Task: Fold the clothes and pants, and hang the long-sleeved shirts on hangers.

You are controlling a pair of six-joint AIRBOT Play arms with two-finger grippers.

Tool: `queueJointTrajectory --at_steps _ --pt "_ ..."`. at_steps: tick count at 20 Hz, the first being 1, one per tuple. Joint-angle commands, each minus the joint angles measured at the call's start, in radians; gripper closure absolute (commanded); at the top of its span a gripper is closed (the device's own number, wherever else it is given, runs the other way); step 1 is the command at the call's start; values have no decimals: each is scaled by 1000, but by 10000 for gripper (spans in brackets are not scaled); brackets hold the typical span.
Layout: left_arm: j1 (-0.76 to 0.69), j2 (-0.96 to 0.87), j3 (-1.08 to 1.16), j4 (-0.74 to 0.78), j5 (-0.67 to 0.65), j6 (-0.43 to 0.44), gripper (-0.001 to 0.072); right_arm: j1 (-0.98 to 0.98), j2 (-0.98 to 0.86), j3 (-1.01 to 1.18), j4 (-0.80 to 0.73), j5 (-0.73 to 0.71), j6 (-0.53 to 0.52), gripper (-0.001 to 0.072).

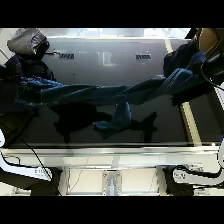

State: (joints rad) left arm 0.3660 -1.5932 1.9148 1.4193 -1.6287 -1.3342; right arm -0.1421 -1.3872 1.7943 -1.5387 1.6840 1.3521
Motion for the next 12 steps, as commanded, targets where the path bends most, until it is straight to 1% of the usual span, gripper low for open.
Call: queueJointTrajectory --at_steps 1,3,5,7,8,9,10,12 --pt "-8 3 -123 32 -6 -13 684 3 -2 -293 76 -58 -3 678" --pt "-7 3 -225 49 33 -13 684 24 -2 -471 75 -120 -3 678" --pt "-7 3 -299 83 70 -13 684 26 -1 -617 76 -150 -3 678" --pt "-7 3 -344 96 96 -13 684 26 -1 -719 76 -184 -13 677" --pt "-7 3 -354 95 107 -13 684 26 -1 -747 77 -188 -34 659" --pt "-7 3 -354 95 110 -13 684 26 -1 -753 79 -188 -34 456" --pt "-7 5 -354 95 111 -13 684 26 8 -741 106 -185 -34 309" --pt "-7 6 -354 95 110 -13 684 26 48 -670 234 -183 -40 307"
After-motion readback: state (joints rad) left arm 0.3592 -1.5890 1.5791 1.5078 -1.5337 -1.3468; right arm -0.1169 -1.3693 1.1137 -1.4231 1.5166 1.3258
